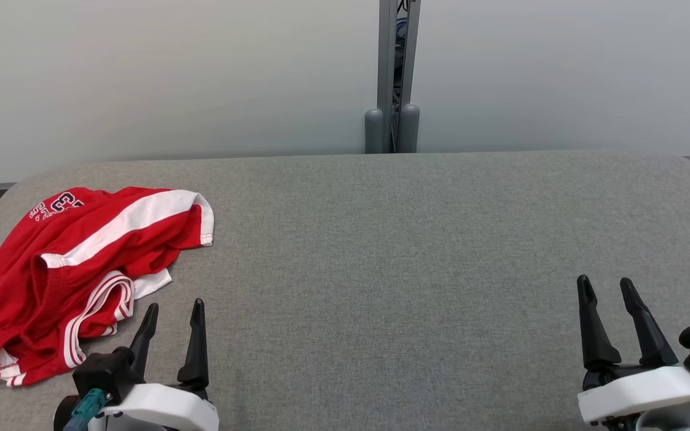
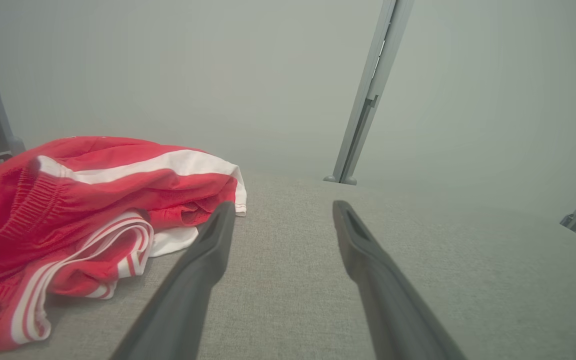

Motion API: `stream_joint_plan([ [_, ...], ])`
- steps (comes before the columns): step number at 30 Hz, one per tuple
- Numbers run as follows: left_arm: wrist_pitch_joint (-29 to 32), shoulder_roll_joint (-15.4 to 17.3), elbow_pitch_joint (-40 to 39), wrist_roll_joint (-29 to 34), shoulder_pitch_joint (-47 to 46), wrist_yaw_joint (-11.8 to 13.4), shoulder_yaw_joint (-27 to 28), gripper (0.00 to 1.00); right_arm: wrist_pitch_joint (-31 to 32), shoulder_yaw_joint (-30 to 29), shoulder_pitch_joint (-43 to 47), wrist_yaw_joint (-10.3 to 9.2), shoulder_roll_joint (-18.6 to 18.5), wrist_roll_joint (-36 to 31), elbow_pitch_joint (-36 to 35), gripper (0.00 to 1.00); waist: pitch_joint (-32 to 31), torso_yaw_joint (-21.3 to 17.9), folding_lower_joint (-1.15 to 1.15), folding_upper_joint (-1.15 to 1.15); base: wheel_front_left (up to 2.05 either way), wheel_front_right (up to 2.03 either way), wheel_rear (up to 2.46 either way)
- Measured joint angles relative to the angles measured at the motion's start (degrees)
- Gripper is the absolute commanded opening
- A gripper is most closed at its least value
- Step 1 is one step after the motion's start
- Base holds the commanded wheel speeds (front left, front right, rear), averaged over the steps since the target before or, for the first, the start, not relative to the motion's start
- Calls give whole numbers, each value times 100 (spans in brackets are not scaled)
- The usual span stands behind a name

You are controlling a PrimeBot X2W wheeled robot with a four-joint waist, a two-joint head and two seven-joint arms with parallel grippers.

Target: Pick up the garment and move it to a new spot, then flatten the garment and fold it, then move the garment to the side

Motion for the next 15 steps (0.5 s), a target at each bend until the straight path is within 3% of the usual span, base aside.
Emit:
stream_joint_plan([
  [15,-100,-9,111,565,83,10,63,100,-269,132,163,0,-11,-702,-70,100,-68,-4,0,0,0,0,0],
])
